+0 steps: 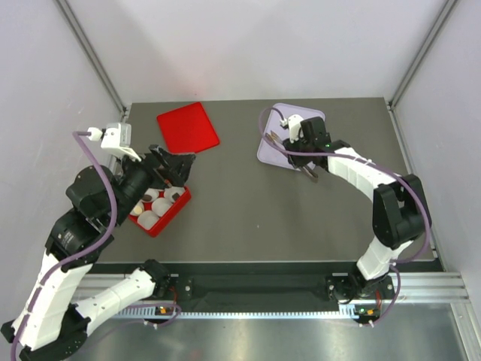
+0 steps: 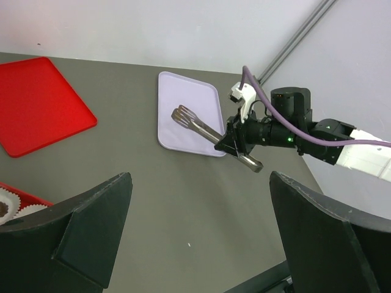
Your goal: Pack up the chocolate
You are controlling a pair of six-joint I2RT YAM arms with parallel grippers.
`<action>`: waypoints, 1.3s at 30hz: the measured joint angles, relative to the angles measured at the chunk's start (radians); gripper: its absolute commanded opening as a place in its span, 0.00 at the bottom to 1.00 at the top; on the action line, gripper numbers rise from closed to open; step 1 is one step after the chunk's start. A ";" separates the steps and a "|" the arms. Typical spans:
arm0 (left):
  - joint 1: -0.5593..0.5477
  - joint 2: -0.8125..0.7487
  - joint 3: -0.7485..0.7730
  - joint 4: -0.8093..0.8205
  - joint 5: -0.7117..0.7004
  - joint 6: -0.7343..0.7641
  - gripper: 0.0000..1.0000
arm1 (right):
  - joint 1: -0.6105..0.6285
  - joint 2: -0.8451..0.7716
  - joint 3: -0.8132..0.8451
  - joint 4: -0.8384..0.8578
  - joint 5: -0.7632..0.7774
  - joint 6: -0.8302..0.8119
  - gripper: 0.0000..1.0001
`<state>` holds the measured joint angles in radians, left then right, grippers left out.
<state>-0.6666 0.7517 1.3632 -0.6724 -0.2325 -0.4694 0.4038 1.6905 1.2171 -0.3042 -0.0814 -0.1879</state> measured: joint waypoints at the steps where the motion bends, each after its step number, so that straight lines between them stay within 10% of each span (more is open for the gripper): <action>1: 0.000 0.000 0.000 0.000 0.003 0.000 0.99 | 0.005 -0.005 0.000 0.000 -0.002 0.010 0.34; 22: 0.000 -0.023 0.089 0.006 0.029 -0.005 0.99 | 0.642 0.177 0.304 0.068 0.037 0.225 0.34; 39: 0.000 -0.039 0.092 0.005 0.023 -0.005 0.99 | 0.778 0.301 0.363 0.045 0.037 0.250 0.35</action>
<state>-0.6666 0.7124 1.4551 -0.6674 -0.2096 -0.4740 1.1820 1.9911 1.5799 -0.2596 -0.0441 0.0620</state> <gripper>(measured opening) 0.991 0.357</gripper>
